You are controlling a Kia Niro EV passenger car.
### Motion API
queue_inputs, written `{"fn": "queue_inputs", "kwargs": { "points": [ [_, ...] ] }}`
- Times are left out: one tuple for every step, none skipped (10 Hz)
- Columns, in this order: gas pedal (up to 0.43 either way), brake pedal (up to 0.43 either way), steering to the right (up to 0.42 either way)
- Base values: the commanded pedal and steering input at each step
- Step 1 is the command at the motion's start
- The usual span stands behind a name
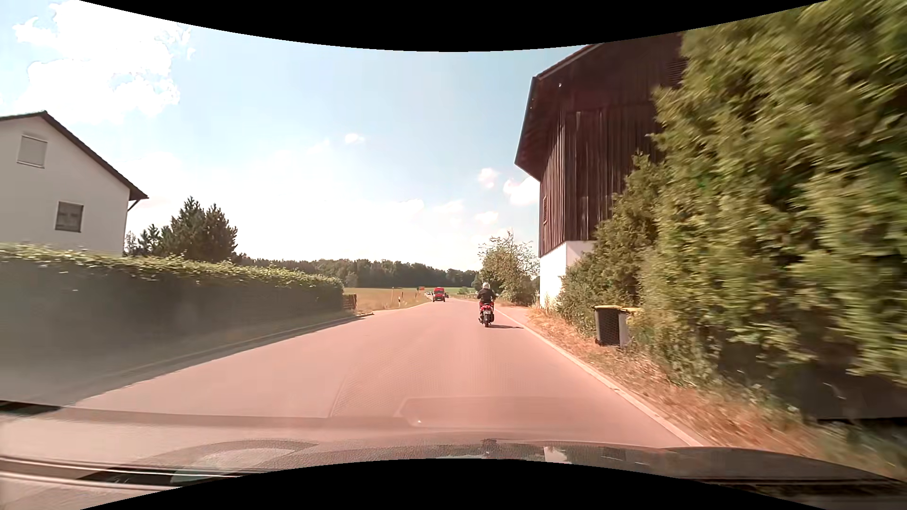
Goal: Follow the waypoints while adhering to traffic rules and regulations
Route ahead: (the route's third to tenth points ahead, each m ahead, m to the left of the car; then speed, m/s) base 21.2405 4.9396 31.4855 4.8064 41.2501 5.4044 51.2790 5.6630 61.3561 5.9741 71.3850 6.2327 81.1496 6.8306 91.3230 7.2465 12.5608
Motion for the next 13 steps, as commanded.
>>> {"fn": "queue_inputs", "kwargs": {
  "points": [
    [0.260,0.006,0.005],
    [0.260,0.006,0.004],
    [0.260,0.006,0.004],
    [0.260,0.006,0.000],
    [0.260,0.006,-0.003],
    [0.260,0.006,-0.003],
    [0.260,0.006,-0.003],
    [0.260,0.006,-0.003],
    [0.260,0.006,-0.003],
    [0.260,0.006,-0.003],
    [0.260,0.006,-0.003],
    [0.248,0.006,-0.003],
    [0.228,0.006,-0.003]
  ]
}}
